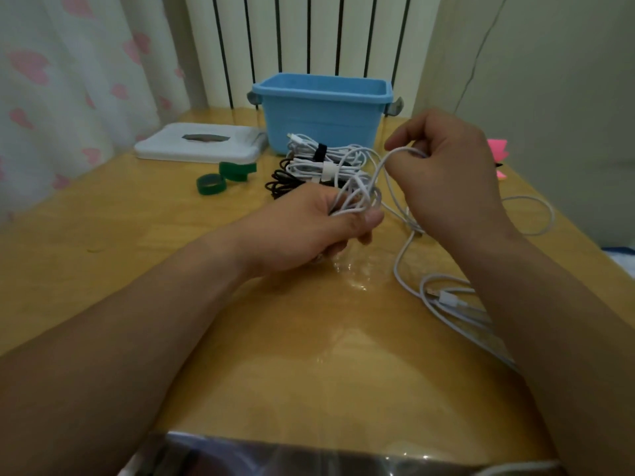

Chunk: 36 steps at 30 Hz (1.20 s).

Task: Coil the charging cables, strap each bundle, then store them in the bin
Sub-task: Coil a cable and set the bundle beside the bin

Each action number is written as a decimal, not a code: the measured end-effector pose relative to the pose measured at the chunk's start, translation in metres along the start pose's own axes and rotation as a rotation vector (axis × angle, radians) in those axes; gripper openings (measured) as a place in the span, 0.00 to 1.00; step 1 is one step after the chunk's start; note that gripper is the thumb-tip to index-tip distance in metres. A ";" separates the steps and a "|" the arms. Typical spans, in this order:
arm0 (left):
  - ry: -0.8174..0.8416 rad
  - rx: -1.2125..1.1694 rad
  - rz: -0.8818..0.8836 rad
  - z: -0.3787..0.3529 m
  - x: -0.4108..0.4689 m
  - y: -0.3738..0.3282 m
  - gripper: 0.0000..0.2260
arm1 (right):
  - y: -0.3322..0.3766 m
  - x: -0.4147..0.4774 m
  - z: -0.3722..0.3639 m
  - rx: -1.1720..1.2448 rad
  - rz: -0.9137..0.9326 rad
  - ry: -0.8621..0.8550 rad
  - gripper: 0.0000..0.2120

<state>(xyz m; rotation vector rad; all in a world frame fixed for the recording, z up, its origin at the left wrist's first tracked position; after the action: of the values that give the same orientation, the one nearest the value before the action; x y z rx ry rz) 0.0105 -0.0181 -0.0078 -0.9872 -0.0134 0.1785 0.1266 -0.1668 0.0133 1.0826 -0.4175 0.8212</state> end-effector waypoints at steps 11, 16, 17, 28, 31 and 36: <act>-0.280 -0.627 -0.061 0.010 0.008 0.004 0.17 | 0.015 -0.019 -0.025 0.159 0.001 0.227 0.10; -0.258 -0.583 -0.103 -0.003 0.013 0.001 0.23 | 0.016 -0.028 -0.035 0.021 0.136 0.365 0.08; -0.289 -0.593 -0.085 -0.003 0.013 0.001 0.21 | 0.015 -0.028 -0.036 0.004 0.161 0.379 0.08; -0.362 -1.353 -0.078 0.047 0.015 0.015 0.14 | 0.007 -0.023 -0.028 -0.265 0.220 0.591 0.09; -0.365 -1.032 -0.004 0.060 0.013 0.024 0.14 | 0.000 -0.018 -0.021 -0.268 0.200 0.492 0.04; -0.210 -0.404 0.055 0.033 0.006 0.015 0.10 | 0.000 -0.012 -0.012 -0.236 0.224 0.224 0.07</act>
<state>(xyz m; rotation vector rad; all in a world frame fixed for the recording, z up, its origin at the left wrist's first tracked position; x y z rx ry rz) 0.0114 0.0181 -0.0022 -1.3688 -0.2220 0.3378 0.1172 -0.1606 0.0001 0.7237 -0.4384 1.0519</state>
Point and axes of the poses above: each hand's wrist, its own x-axis towards the middle knuckle, its own z-axis out of the back of the hand, y = z × x, the point moved 1 cm from there along x, towards the middle knuckle, and after that the axes turned 7 degrees about z, right-handed, at the moved point
